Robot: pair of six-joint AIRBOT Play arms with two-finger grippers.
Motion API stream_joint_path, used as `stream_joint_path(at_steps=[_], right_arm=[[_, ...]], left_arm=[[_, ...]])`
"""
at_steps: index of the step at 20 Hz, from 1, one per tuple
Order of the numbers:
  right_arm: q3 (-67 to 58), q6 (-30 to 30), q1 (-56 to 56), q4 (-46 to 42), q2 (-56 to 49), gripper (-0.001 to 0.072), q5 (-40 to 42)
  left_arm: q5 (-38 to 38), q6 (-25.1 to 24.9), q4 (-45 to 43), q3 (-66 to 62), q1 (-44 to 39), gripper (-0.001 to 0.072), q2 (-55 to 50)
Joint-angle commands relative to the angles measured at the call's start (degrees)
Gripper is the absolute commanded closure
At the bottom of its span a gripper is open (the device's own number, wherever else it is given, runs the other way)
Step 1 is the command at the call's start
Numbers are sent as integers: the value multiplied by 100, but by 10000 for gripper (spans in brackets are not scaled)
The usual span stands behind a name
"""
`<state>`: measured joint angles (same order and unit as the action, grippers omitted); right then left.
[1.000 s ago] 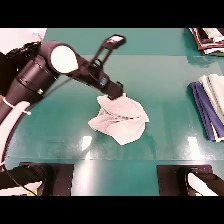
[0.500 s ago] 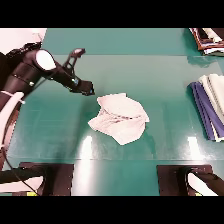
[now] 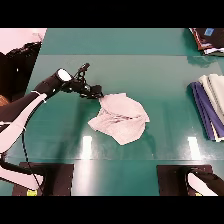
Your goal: Fold the shirts.
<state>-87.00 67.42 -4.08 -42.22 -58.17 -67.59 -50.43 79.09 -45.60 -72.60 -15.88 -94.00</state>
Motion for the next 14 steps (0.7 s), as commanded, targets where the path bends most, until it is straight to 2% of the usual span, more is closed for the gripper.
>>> stream_joint_path(at_steps=[1, 3, 6, 8, 9, 10, 14], right_arm=[[625, 7, 4, -13, 4, 699, -243], [1161, 149, 52, -247, 4, 699, -330], [2146, 994, 48, -1405, 4, 699, -367], [2909, 1143, 22, -1523, -85, 674, -326], [3263, 1143, -55, -1414, -223, 433, -326], [3528, 1143, -190, -1314, -422, 259, -310], [4140, 1016, -1202, -442, -1399, 262, 483]], left_arm=[[323, -118, 280, 2, 4, 684, -85], [111, -118, 151, -105, 105, 684, 2], [-142, -120, -214, -302, 470, 684, 468], [-155, -168, -470, -313, 629, 684, 894], [-146, -212, -656, -313, 629, 684, 1067], [-168, -291, -815, -310, 627, 684, 1185], [-424, -304, -846, -310, 627, 684, 1268]])
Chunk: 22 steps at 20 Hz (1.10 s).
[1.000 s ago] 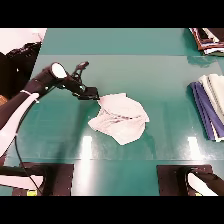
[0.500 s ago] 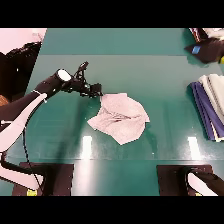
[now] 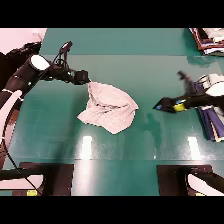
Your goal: Fold the shirts.
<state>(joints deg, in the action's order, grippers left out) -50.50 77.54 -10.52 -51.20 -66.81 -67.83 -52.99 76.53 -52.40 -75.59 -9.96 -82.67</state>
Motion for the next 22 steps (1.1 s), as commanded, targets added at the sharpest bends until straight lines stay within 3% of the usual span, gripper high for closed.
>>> stream_joint_path(at_steps=[1, 7, 9, 11, 14, 19, 22], right_arm=[[476, -4, -890, 562, -778, 262, 778], [-442, 2, -2118, 647, -2098, 286, 1174], [-682, 2, -2243, 649, -2365, 431, 1169], [-804, -4, -2262, 584, -2452, 703, 1176], [-1069, 2, -2037, -24, -2179, 700, 901], [-2426, 160, -1036, -1427, -763, 701, -76], [-3497, 216, -466, -1633, 50, 701, -122]], left_arm=[[-219, -48, -162, -11, 35, 684, 138], [-409, -48, -166, -11, 35, 684, 138], [-505, -48, -166, -11, 35, 684, 138], [-551, -44, -166, -11, 35, 684, 155], [-391, -48, -203, -20, 37, 684, 570], [-258, -57, -693, -815, 35, 684, 2085], [-254, -166, -678, -1534, 35, 684, 2933]])
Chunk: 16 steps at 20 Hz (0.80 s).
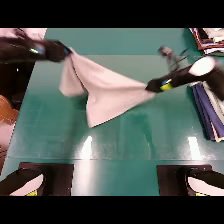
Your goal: Fold the shirts.
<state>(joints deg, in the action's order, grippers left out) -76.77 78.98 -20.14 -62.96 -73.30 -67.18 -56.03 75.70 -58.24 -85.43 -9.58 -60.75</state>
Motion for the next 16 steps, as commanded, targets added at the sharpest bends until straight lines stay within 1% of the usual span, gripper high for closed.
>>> stream_joint_path(at_steps=[1, 3, 7, 9, 11, 13, 14, 16], right_arm=[[-1163, 72, 608, -457, 901, 702, -181], [-1657, 72, 715, -457, 1231, 702, -181], [-2396, 72, 715, -463, 1545, 702, -372], [-2614, 79, 715, -457, 1510, 702, -619], [-2629, 173, 715, -461, 1351, 702, -1025], [-2570, 210, 715, -459, 994, 702, -1661], [-2406, 210, 715, -459, 841, 701, -1834], [-1810, 205, 715, -461, 588, 702, -1860]], left_arm=[[44, -74, -66, -739, -2, 684, 951], [-50, -74, 120, -1049, -2, 685, 1224], [-879, -72, 691, -1458, -2, 685, 1303], [-1300, -70, 699, -1331, -2, 685, 1252], [-1585, -66, 680, -879, -2, 685, 1231], [-1714, -50, 678, -11, -2, 685, 1231], [-1738, -50, 680, 498, -2, 685, 1231], [-1716, -55, 678, 1683, -2, 685, 1231]])
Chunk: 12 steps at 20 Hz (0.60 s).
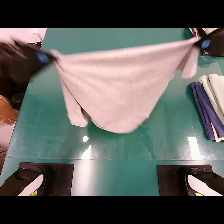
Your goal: Fold the shirts.
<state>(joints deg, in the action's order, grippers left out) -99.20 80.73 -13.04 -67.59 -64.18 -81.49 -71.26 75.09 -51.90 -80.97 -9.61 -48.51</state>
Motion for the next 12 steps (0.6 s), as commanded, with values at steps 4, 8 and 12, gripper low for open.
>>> stream_joint_path(at_steps=[4, 8, 12], right_arm=[[1829, 28, 4, 4, -715, 701, 96], [2699, 31, 4, 13, -942, 702, 492], [3154, 31, 4, 15, -935, 701, 660]], left_arm=[[538, -92, 46, 3615, 0, 684, 7], [1088, -511, 48, 5014, 0, 684, 7], [1244, -505, 142, 5233, 0, 681, 7]])
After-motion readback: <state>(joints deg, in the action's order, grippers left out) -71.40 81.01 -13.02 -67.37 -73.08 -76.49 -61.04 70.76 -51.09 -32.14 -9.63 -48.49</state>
